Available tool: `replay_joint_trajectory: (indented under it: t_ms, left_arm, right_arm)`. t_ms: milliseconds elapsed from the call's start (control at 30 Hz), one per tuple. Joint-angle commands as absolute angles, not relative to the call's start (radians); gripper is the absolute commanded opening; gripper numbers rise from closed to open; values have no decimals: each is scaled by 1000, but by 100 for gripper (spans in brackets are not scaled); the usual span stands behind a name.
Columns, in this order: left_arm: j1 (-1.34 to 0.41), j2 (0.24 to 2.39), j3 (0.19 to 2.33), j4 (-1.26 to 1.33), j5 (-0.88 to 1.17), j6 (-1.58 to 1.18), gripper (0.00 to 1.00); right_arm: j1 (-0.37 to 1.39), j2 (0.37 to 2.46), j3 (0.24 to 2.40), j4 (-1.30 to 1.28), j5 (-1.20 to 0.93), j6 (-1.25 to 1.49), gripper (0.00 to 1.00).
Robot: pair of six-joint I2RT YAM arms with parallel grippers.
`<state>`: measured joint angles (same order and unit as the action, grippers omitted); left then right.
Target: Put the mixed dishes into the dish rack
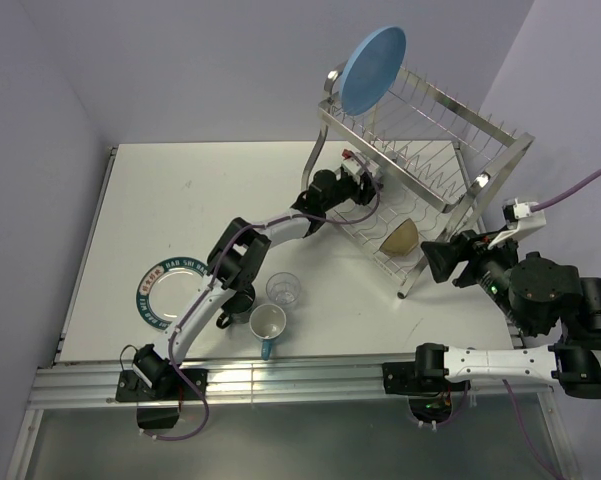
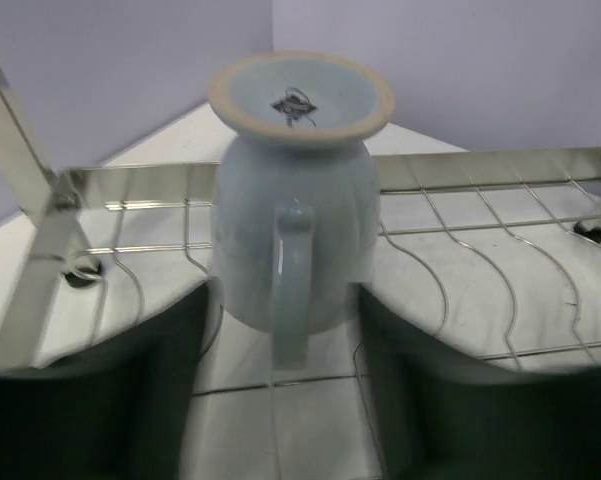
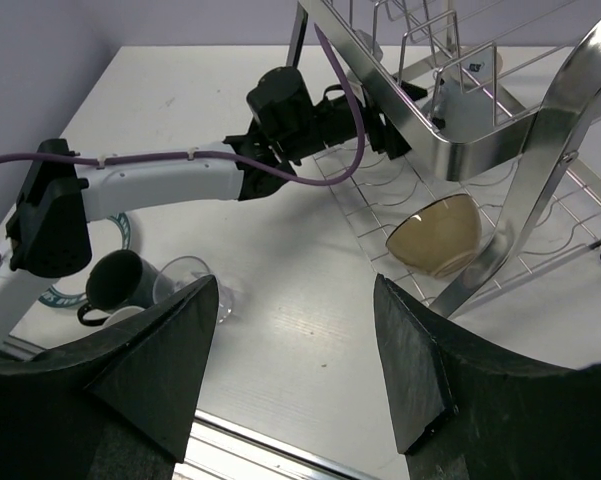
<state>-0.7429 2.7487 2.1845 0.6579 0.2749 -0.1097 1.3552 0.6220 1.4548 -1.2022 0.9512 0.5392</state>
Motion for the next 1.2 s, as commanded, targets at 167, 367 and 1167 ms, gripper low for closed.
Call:
replay_joint_trajectory:
  t_ms: [167, 367, 1167]
  left_arm:
    - [-738, 2706, 2154, 788, 215, -136, 99]
    - [-744, 2567, 1921, 906, 193, -175, 99]
    - [-781, 1915, 1159, 990, 124, -308, 99]
  right_arm:
    - [1358, 624, 1500, -1152, 991, 495, 71]
    - [1356, 612, 1506, -1149, 989, 500, 71]
    - [1355, 729, 1679, -1121, 983, 459, 72]
